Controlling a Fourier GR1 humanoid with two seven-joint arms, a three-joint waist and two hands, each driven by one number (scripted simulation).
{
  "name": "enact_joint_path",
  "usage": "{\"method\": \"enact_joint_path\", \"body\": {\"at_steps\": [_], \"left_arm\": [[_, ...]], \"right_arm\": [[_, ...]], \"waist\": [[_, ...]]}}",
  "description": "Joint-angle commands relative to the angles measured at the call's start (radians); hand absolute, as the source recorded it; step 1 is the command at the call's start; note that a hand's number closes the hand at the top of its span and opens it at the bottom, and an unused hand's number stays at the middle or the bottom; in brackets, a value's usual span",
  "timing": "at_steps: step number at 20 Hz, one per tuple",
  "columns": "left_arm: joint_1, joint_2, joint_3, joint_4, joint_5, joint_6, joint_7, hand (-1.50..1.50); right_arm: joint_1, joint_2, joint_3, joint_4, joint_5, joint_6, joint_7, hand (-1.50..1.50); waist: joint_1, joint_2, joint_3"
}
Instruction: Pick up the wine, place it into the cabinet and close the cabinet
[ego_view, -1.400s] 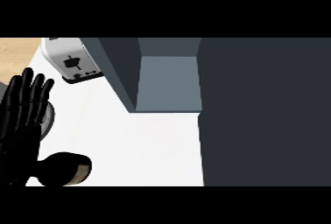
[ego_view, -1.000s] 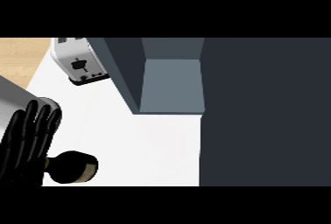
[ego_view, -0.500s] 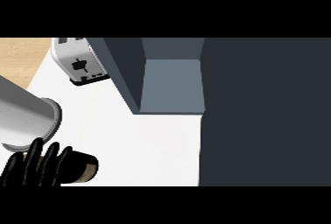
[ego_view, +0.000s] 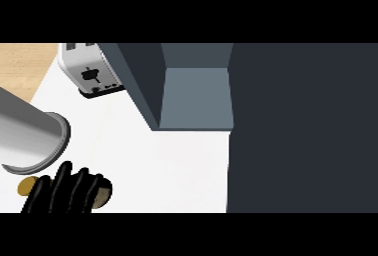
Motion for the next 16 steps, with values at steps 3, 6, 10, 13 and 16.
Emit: {"method": "enact_joint_path", "body": {"at_steps": [3, 6, 10, 13, 16], "left_arm": [[0.042, 0.04, -0.041, -0.202, -0.109, 0.062, 0.066, -1.5], [0.047, 0.058, -0.012, -0.178, -0.092, 0.078, 0.029, -1.5], [0.007, 0.051, 0.024, -0.143, -0.089, 0.119, 0.044, -1.5], [0.02, 0.098, 0.106, -0.22, -0.045, 0.113, 0.067, -1.5], [0.051, 0.127, 0.147, -0.214, -0.013, 0.114, 0.062, -1.5]], "right_arm": [[0.059, 0.02, 0.045, -0.126, 0.006, -0.023, 0.054, -1.5], [-0.037, 0.02, 0.037, -0.144, -0.005, -0.087, 0.136, -1.5], [0.001, 0.008, 0.029, -0.142, 0.004, -0.054, 0.105, -1.5], [-0.073, -0.002, -0.009, -0.116, -0.022, -0.091, 0.147, -1.5], [-0.004, -0.002, -0.024, -0.154, -0.046, -0.062, 0.123, -1.5]], "waist": [[0.0, -0.005, 0.0], [0.005, -0.003, -0.001], [-0.005, -0.002, 0.0], [0.002, -0.002, -0.001], [-0.004, -0.003, -0.001]]}}
